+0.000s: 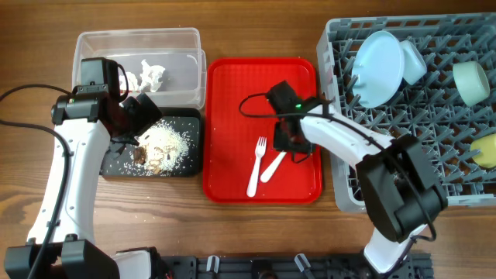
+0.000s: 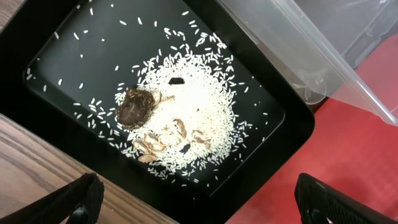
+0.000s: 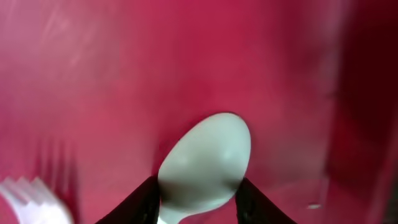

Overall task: Sort waste into correct bins and load items into the dishwasher rack
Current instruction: 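Grasp the white spoon on the red tray with the right gripper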

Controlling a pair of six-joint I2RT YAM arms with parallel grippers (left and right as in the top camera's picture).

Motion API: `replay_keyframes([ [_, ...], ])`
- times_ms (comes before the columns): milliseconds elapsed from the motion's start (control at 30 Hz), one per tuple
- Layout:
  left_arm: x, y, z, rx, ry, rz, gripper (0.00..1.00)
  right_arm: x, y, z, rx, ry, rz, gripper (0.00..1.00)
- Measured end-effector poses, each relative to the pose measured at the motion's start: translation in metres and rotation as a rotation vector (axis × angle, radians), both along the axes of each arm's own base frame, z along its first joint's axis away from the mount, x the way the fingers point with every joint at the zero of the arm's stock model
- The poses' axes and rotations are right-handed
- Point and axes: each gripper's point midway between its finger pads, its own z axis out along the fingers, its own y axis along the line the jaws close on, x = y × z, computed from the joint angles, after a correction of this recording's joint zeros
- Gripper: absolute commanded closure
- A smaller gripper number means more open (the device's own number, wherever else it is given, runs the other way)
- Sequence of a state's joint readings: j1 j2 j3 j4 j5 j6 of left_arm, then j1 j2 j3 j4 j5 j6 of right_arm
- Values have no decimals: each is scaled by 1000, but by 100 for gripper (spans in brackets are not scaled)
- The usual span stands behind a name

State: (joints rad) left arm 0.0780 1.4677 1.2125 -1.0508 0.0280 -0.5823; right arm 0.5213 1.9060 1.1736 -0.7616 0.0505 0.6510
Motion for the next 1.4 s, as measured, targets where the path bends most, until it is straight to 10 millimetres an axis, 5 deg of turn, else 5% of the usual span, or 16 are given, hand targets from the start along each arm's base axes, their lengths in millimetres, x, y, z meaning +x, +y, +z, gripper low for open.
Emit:
replay_keyframes([
  [300, 0, 0, 0, 0, 0, 0, 0, 28, 4, 2, 11, -110, 50, 57],
  [400, 0, 0, 0, 0, 0, 0, 0, 38, 10, 3, 25, -151, 90, 84],
  [500, 0, 0, 0, 0, 0, 0, 0, 42, 12, 3, 31, -169, 108, 89],
  [567, 0, 0, 0, 0, 0, 0, 0, 42, 12, 3, 31, -168, 111, 88],
  [600, 0, 0, 0, 0, 0, 0, 0, 42, 12, 3, 30, -167, 111, 74],
  [700, 0, 0, 0, 0, 0, 0, 0, 43, 13, 3, 33, -172, 110, 59],
  [967, 0, 0, 0, 0, 0, 0, 0, 53, 20, 5, 61, -213, 111, 59],
  [1100, 0, 0, 0, 0, -1, 0, 0, 53, 20, 4, 60, -211, 111, 72],
  [1400, 1, 0, 0, 0, -3, 0, 0, 34, 10, 4, 20, -125, 121, 76],
])
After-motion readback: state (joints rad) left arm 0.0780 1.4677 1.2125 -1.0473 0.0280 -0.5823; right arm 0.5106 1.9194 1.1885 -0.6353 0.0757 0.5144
